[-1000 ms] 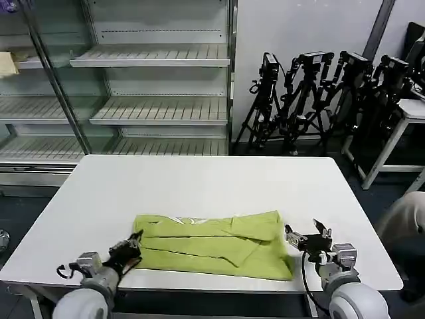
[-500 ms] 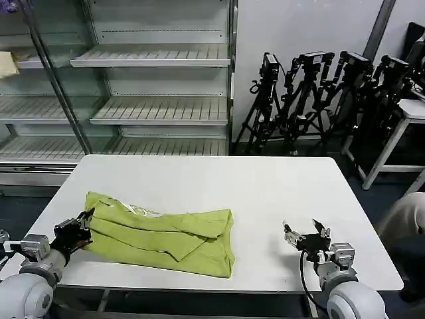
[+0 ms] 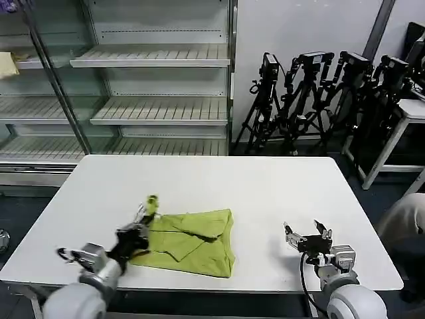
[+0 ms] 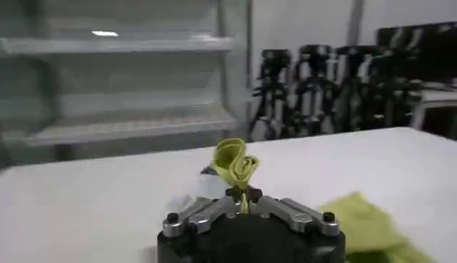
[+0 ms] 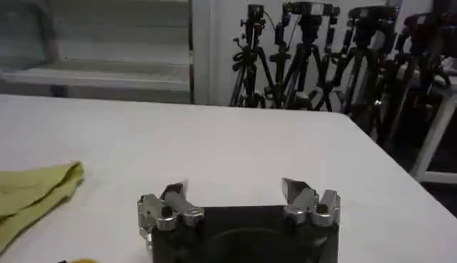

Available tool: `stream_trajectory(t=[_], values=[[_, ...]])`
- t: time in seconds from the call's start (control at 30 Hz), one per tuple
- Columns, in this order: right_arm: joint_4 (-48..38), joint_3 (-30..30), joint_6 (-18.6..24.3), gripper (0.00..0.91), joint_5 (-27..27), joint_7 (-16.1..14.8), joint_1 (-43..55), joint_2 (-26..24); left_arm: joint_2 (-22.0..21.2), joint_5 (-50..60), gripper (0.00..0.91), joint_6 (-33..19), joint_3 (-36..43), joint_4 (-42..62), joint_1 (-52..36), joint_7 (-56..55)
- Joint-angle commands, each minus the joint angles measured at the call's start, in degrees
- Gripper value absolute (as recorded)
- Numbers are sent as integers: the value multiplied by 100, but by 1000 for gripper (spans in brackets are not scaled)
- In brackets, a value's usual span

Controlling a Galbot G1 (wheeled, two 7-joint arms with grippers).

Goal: Fold and organize the clothes.

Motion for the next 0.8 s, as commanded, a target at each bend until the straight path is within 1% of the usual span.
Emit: stream_trajectory(t=[0.03,0.63,0.67,0.7,0.73,0.8], values=[[12,114,1,907,-71,0,-53,46,-472,398,20,-26,1419,-27,-188,53],[84,353,2,907,-85,-6,-233,94,-532,134,20,65,1776,481,-833,-267],[86,361,3,907,-82,-8,-239,91,-539,128,40,65,1780,510,-857,-288],[84,364,4,907,-82,-9,-246,92,-553,117,494,65,1806,524,-873,-355],[82,366,7,907,-83,-10,-253,95,-563,71,907,62,1820,522,-882,-367],[82,359,9,907,-83,-12,-253,96,-593,-10,907,57,1838,504,-914,-358]])
